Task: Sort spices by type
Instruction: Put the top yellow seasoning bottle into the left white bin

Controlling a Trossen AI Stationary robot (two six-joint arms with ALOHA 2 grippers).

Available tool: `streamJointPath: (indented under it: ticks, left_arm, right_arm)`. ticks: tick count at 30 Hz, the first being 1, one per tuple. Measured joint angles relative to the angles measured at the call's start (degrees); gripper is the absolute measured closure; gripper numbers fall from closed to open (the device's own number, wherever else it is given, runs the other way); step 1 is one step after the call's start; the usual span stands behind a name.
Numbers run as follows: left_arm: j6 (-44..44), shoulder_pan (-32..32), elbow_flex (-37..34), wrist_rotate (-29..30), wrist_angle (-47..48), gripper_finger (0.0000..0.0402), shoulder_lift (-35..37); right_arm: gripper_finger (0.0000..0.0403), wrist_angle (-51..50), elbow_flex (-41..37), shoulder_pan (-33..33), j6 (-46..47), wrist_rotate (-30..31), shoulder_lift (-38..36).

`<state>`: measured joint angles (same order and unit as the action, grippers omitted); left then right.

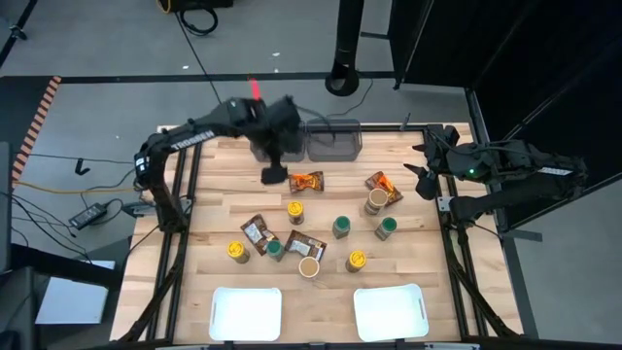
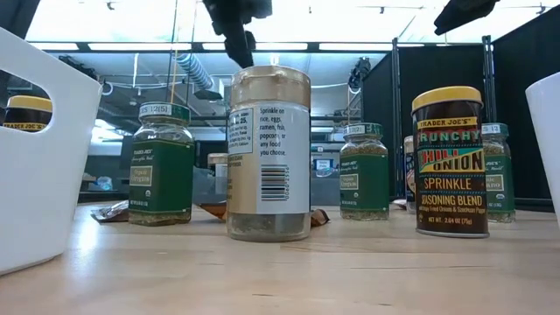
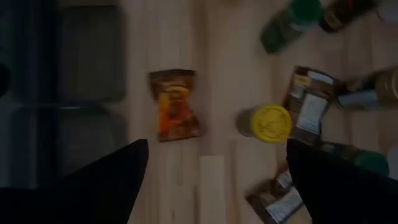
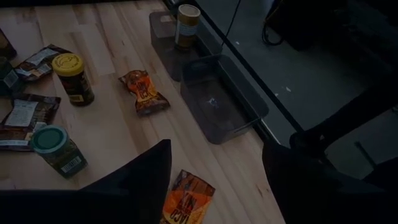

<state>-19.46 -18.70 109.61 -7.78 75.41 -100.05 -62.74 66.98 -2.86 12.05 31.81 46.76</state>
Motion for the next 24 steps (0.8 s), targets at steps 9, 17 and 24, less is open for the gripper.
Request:
streamJointPath:
  ticks: [9,17,24]
  left_arm:
    - [1.34,7.68,-12.12,3.76,-8.86,0.0021,-0.15]
    - [2.05,12.00,-20.97,6.20,-15.20,0.0021,-0.15]
    - [4.99,13.55,-25.69,6.26,-22.23,0.0021,-0.15]
  right_arm:
    - [0.0143,0.00,0.00,-0.01,0.02,-0.32,0.00]
    - [0.0140,0.00,0.00,-0.01,0.04,-0.57,0.00]
    - [0.0142,0.00,0.00,0.00,0.04,-1.49,0.00]
